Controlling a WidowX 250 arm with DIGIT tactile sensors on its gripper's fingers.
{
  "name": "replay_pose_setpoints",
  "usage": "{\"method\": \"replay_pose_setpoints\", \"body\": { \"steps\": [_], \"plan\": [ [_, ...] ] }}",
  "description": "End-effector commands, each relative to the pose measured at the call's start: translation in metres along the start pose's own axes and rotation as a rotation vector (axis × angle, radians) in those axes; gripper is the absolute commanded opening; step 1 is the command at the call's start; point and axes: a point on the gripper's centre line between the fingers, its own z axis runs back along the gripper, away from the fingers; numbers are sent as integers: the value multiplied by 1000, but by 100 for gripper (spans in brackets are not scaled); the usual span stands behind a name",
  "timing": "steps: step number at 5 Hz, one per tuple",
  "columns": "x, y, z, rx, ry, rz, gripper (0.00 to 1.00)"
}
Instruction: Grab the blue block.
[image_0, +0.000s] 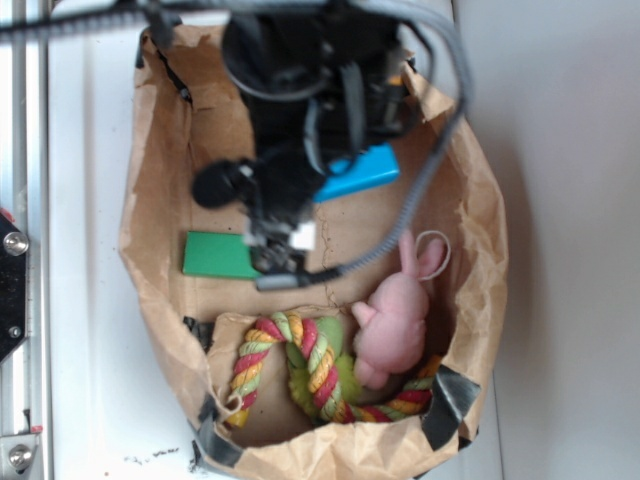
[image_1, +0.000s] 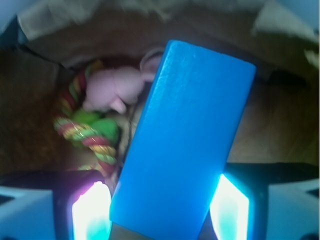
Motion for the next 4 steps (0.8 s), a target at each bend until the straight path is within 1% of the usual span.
{"method": "replay_pose_setpoints", "body": {
  "steps": [1,2,3,4],
  "plan": [
    [25,-10,7,9,-26,59,0],
    [22,-13,12,11,-11,44,0],
    [11,-15,19,7,-7,17,0],
    [10,-15,19,4,-9,12,0]
  ]
}}
